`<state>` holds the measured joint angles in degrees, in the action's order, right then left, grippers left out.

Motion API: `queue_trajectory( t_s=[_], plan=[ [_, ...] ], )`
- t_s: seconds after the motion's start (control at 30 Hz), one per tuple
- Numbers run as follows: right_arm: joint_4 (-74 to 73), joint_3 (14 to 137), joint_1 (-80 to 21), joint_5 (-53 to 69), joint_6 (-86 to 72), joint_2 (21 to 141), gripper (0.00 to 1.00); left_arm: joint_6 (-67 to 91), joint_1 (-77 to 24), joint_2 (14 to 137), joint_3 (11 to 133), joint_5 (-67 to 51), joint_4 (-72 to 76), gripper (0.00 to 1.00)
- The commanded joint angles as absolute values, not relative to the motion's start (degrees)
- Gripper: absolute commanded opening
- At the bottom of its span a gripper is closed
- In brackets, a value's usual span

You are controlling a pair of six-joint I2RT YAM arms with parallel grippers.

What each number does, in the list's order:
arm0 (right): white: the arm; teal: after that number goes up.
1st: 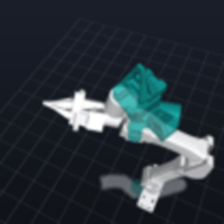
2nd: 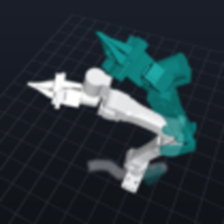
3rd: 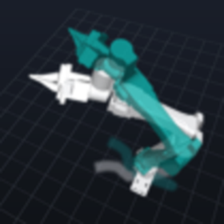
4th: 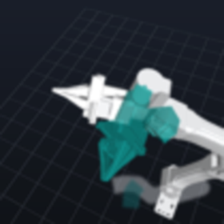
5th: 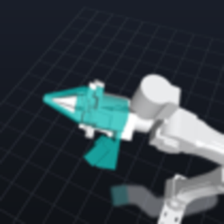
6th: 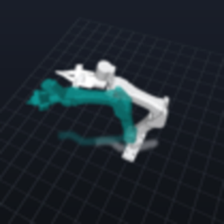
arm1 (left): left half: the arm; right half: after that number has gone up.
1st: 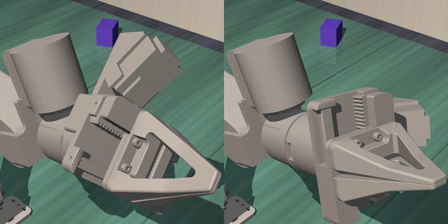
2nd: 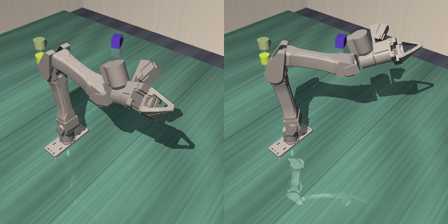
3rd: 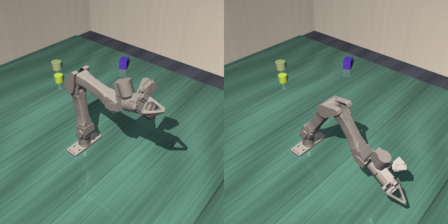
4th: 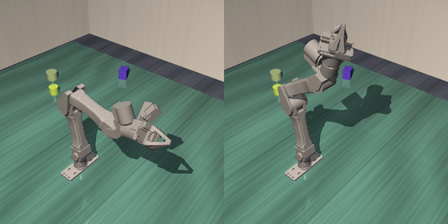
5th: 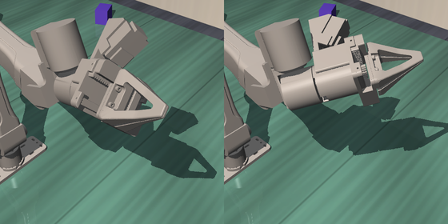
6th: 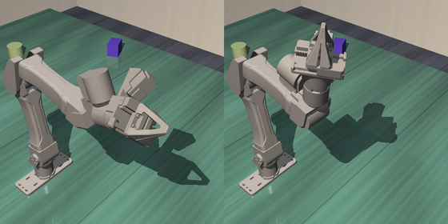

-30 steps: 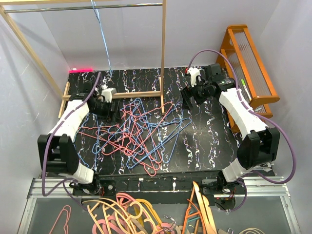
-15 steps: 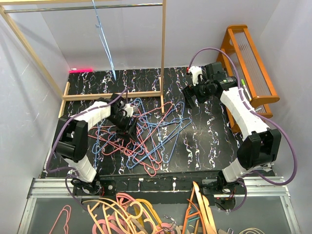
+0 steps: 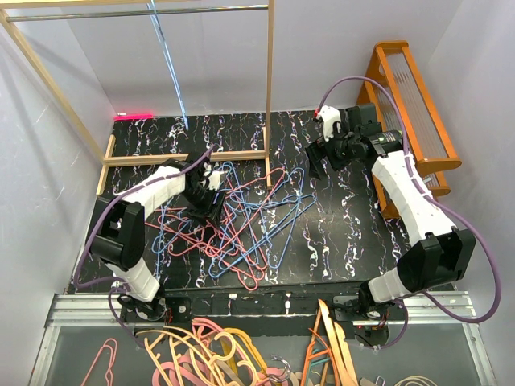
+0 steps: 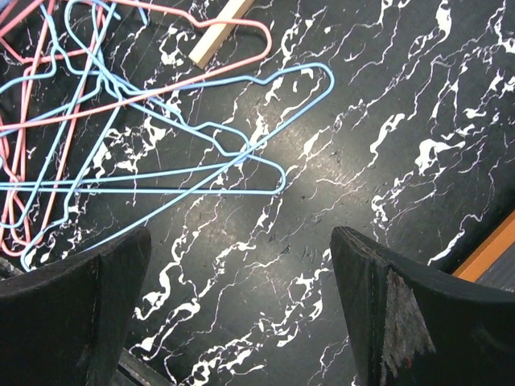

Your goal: Organize the hangers

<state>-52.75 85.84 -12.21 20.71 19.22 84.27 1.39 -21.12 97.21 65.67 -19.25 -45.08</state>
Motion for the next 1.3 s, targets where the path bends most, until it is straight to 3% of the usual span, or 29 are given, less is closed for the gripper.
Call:
queue_trajectory(
  t_s=[0.0, 0.67, 0.8, 0.83, 0.9, 1.07, 1.27],
  plan=[
    [-51.03, 84.41, -11.56, 21.17, 18.87, 81.92, 0.98, 2.26, -21.17, 94.88, 65.31, -17.06, -45.44, 0.52],
    [-50.1, 86.49, -11.16, 22.07, 18.36, 83.77, 0.98, 2.13, -25.48, 97.76, 63.92, -19.38, -44.18, 0.47],
    [-50.1, 86.02, -11.16, 21.87, 18.4, 83.22, 0.98, 2.0, -26.09, 98.37, 63.02, -17.93, -43.74, 0.33],
    [-50.1, 85.9, -11.15, 21.86, 18.42, 83.09, 0.98, 1.81, -26.1, 98.43, 62.68, -17.67, -43.55, 0.26],
    [-50.14, 85.66, -11.16, 21.74, 18.38, 82.76, 0.98, 1.74, -26.17, 98.61, 62.45, -17.12, -43.5, 0.0],
    [-51.36, 86.16, -11.15, 23.96, 20.17, 82.44, 0.99, -0.67, -26.17, 96.14, 66.28, -16.13, -47.96, 0.0],
    [-48.41, 86.23, -11.23, 36.05, 27.32, 82.12, 0.98, -6.3, -26.53, 81.92, 68.73, -13.27, -50.35, 0.0]
  ],
)
